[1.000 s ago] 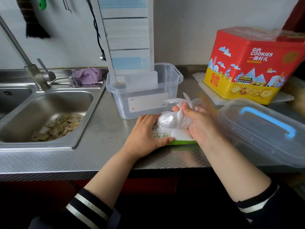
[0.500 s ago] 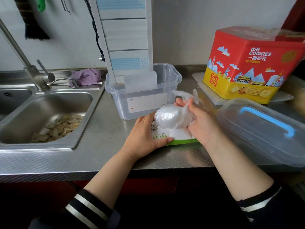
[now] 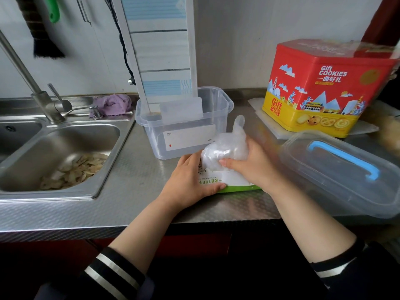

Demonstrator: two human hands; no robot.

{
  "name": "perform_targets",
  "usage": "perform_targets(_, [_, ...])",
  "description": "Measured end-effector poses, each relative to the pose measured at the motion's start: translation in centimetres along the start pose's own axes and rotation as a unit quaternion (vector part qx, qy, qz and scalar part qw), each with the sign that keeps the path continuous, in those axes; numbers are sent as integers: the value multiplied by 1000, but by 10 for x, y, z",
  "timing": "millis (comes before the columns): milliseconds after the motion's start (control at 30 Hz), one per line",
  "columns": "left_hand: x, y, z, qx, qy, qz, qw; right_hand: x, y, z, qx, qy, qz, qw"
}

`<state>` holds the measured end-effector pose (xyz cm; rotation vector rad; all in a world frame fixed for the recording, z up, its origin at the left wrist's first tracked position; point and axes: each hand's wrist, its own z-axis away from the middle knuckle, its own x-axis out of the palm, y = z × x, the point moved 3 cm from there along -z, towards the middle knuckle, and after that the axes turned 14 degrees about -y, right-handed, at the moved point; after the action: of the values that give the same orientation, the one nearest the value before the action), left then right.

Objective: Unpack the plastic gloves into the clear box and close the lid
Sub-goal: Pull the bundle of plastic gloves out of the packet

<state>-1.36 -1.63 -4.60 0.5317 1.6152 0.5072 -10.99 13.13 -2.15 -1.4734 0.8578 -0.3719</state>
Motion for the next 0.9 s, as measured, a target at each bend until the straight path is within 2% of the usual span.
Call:
perform_targets(133, [0,4,-3,1,-2,-19,1000,-5,-1,6,-17,50,-139,989])
perform_targets(300, [-1,8,-9,4,-10,-32,999,-16,3,8,-41,99,-249,963])
perform_targets(534, [0,12,-11,22,2,-55,998,-29,11,0,-28,92,-350,932])
perform_targets(701, [5,13,-12,34,-2,-57,998,-41,10,-1,22,99,-447,889])
perform_targets(901, [3,22,-19,27,5,-65,998,-52,1,-4,23,106,-509,854])
